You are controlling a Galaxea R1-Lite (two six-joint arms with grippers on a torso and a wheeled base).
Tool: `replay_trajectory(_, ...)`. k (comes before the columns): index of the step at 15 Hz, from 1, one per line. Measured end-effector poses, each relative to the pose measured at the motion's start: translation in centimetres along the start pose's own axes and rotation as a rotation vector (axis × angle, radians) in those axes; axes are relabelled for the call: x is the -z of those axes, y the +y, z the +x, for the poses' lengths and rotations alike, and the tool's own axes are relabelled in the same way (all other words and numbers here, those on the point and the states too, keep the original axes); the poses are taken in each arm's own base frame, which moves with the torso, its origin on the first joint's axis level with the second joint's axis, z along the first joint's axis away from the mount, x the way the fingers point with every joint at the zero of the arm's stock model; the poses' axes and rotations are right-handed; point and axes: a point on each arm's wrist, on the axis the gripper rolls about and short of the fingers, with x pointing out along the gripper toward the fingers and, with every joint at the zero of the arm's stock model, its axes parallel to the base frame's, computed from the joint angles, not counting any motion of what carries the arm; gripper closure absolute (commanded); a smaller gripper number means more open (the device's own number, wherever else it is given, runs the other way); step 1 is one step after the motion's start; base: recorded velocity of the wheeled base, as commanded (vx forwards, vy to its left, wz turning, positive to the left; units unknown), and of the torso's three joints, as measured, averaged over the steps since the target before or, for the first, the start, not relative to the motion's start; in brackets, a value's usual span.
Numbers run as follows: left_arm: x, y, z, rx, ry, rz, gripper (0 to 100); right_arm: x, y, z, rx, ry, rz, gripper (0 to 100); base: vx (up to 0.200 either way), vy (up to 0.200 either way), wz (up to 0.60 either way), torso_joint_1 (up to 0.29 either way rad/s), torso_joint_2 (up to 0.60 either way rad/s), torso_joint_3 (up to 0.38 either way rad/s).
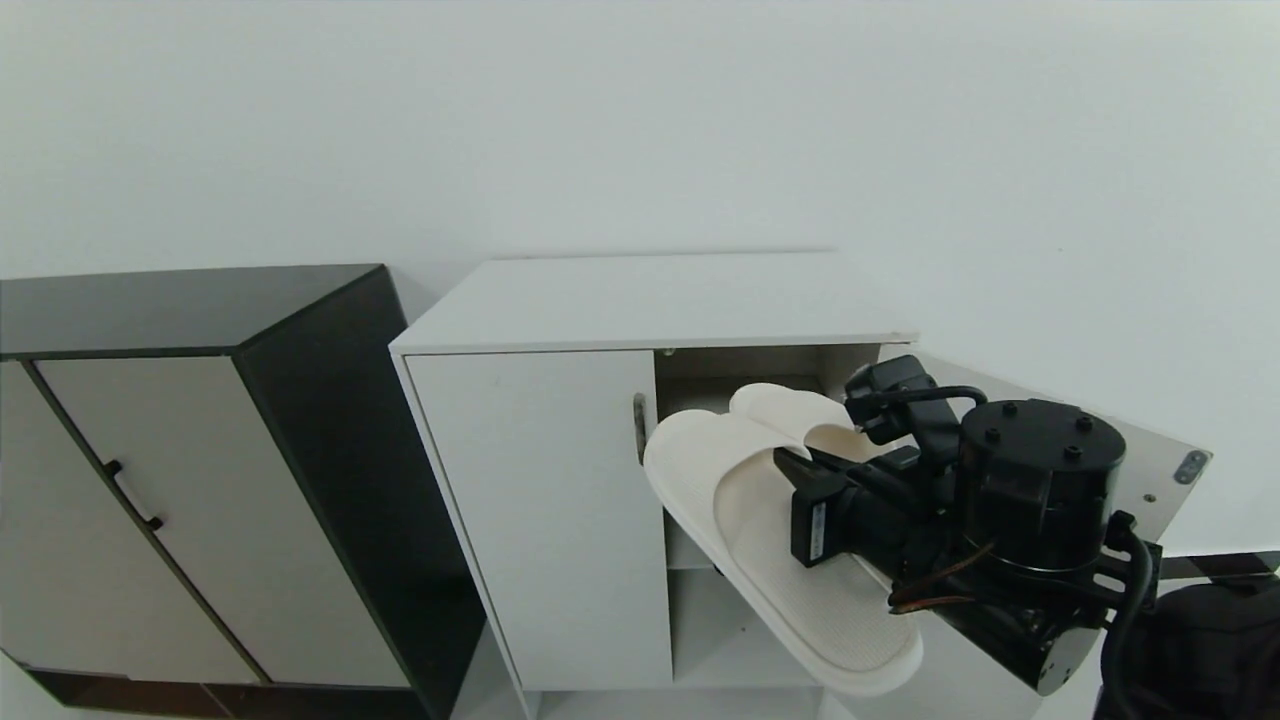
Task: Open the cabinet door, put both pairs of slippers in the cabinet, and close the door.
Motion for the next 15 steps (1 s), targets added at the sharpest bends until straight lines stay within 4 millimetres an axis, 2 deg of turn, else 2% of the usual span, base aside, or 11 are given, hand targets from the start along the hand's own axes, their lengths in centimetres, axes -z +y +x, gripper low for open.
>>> replay_trajectory(15,-0.02,0.00,0.00,-0.002,-0.002,-0.001,100,0.40,0.02,0.04,-0.020,0.012,0.002,100,0.000,0.000,0.00,-0.232,0.45,0.226)
